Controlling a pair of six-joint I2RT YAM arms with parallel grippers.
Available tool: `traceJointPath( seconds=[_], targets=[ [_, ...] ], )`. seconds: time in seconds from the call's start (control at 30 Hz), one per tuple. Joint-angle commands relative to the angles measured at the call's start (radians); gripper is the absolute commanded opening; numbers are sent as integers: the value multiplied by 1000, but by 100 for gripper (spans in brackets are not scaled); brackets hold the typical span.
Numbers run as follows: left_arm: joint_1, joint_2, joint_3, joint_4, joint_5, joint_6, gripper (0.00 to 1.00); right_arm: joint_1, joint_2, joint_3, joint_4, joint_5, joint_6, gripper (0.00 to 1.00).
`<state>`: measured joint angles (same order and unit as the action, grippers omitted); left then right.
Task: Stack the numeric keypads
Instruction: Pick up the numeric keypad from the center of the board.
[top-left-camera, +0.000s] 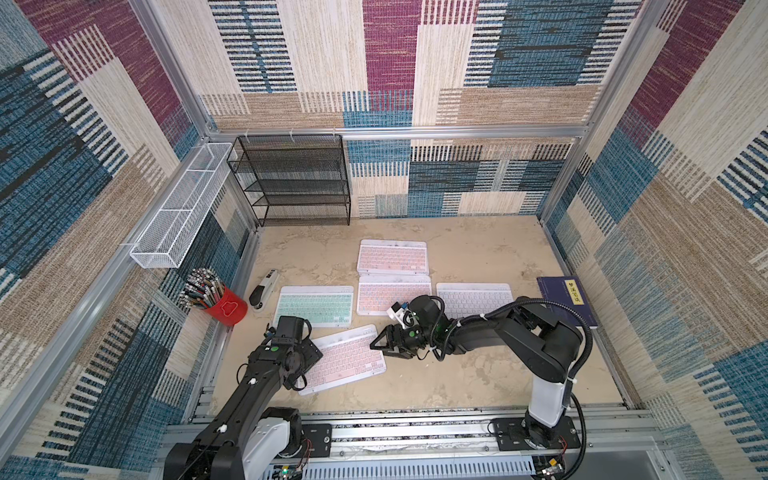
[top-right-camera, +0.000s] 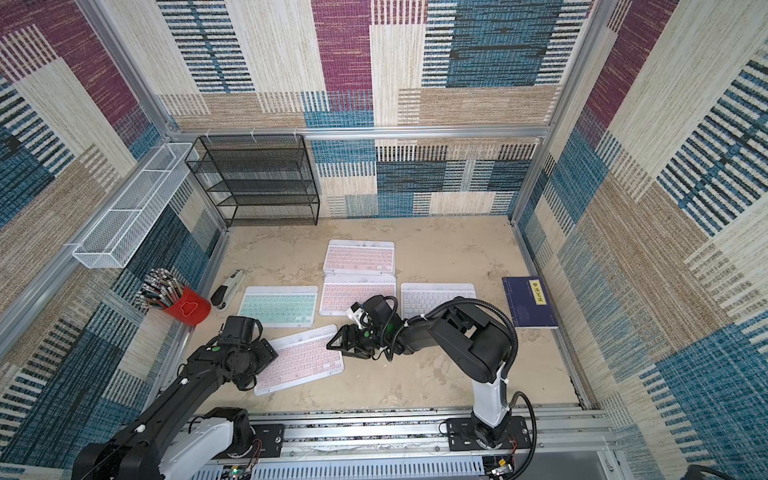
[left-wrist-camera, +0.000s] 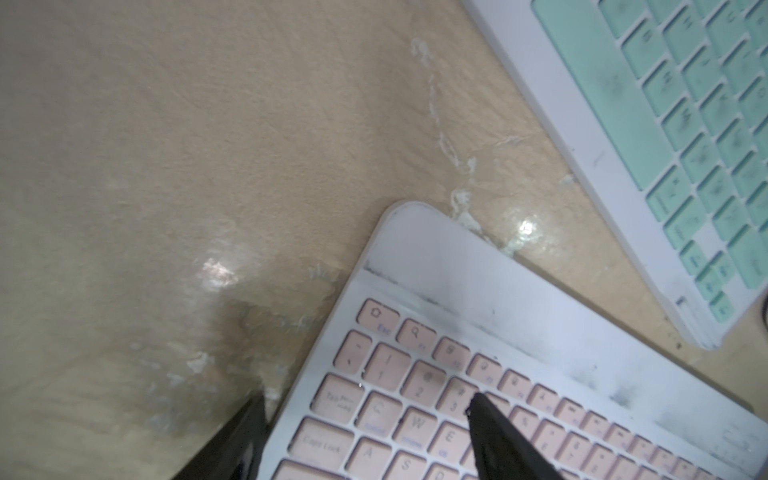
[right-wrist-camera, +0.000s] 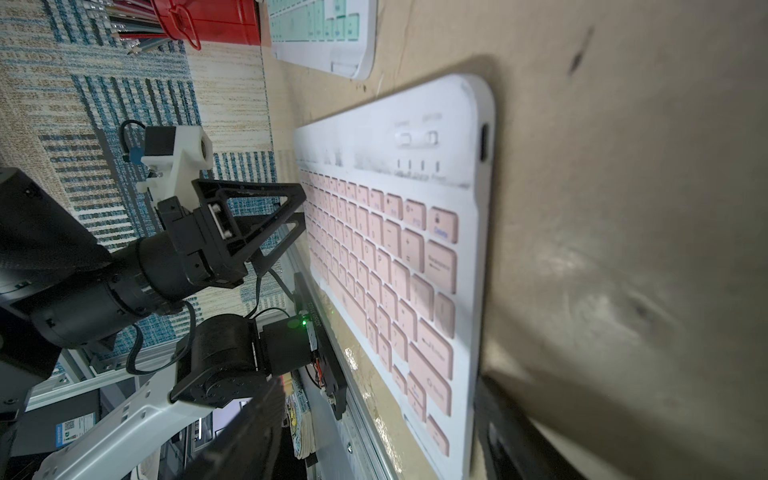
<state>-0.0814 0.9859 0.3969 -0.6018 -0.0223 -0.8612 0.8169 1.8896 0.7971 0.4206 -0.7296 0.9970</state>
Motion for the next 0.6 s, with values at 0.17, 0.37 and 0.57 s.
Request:
traceJointPath(
  seconds=[0.17,0.37,0.57],
  targets=[
    [0,33,-104,232,237,6,78,0,43,-84,322,-115,168,72],
    [0,40,-107,247,246,7,77,1,76,-102,467,-145,233,67],
    [0,43,-109,247,246,12,76,1,78,-93,452,-136,228,57]
  ],
)
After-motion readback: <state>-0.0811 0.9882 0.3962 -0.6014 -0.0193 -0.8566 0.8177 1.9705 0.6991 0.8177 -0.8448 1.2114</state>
